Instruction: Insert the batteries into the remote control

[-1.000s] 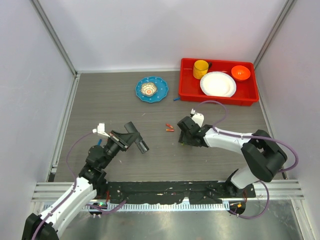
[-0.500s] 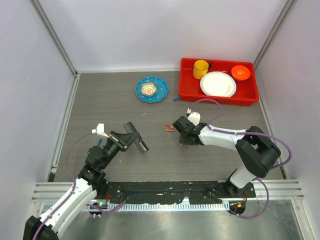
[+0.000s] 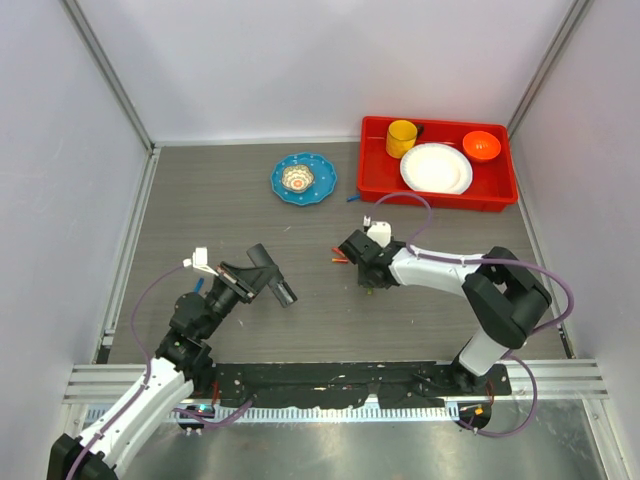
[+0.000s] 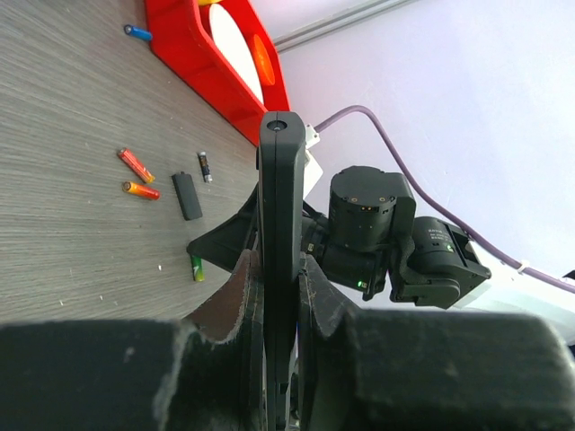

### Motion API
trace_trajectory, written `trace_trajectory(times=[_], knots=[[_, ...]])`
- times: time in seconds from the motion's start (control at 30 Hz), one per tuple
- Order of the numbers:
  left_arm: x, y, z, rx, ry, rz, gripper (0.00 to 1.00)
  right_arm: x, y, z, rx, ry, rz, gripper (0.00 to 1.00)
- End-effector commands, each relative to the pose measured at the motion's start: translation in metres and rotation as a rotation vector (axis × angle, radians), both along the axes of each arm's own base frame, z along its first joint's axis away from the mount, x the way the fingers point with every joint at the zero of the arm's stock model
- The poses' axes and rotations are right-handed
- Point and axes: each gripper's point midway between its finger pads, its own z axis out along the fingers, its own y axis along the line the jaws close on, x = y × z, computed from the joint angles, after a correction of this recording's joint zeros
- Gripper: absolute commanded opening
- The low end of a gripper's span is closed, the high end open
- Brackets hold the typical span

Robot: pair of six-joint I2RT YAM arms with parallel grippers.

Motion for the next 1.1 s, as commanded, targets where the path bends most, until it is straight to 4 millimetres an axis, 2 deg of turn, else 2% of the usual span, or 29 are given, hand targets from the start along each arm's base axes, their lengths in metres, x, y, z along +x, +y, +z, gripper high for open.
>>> trace_trajectory(times=[0.0,0.07,0.17,0.5,0.83,1.07], knots=[[-0.004,0.002,-0.033,0.028,0.042,0.0,0.0,0.006,0.002,0.008,-0.047,-0.004,0.04,0.18],[-0.003,0.002,-0.033,0.027,0.041,0.0,0.0,0.004,0.001,0.005,-0.063,0.017,0.057,0.25],[-0.003,0.002,-0.035,0.03,0.046,0.002,0.0,0.004,0.002,0.004,-0.067,0.033,0.068,0.29],[-0.002,0.001,-0.036,0.035,0.05,0.002,0.0,-0.003,0.006,0.001,-0.032,0.079,0.069,0.3],[-0.002,0.0,-0.039,0.036,0.053,-0.003,0.0,-0.015,0.001,-0.007,-0.033,0.115,0.073,0.23],[-0.001,0.0,-0.033,0.031,0.044,-0.001,0.0,-0.017,0.0,-0.011,-0.039,0.131,0.1,0.13]])
